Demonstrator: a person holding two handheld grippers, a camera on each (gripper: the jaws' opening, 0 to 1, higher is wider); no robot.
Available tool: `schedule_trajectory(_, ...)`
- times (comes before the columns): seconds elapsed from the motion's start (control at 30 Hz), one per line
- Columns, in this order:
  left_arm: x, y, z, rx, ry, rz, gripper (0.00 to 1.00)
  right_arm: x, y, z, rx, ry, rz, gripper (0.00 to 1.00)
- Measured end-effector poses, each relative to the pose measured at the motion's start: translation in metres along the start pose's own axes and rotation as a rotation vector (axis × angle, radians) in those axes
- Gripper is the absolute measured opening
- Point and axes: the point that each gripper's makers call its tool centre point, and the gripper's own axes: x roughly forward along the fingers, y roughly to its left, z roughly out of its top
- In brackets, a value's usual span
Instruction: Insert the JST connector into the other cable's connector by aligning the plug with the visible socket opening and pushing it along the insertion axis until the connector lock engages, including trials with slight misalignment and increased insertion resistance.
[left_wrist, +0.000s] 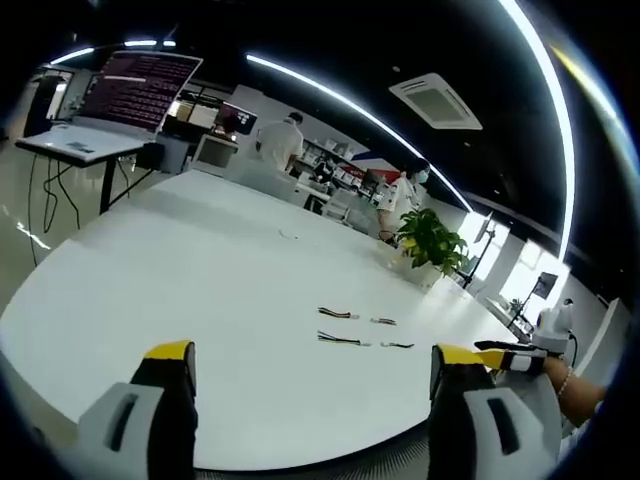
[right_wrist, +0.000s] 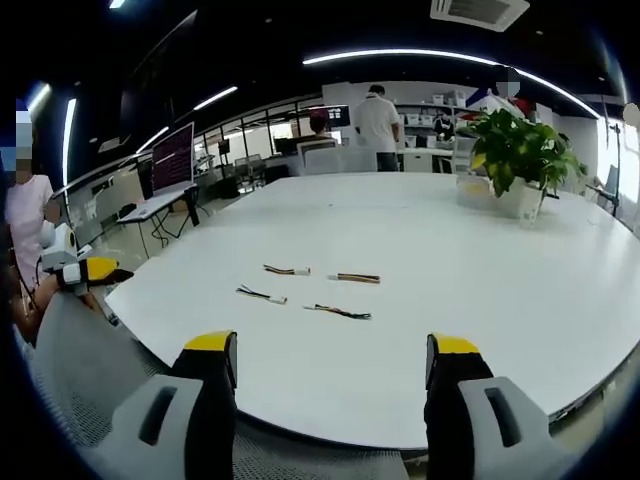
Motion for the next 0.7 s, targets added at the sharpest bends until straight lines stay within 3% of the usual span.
schedule_trajectory(0.4, 0.003, 0.000, -0.009, -0.009, 0.064, 0.002, 0.96, 0.004, -0.003, -0.007, -0.003, 0.046, 0.006, 0.71)
schedule_trajectory(0.7, 0.005, 0.000, -0.009, -0.035, 0.062, 0.005, 0.98, 0.005, -0.005, -0.013, -0.011, 0.084, 0.002, 0.70)
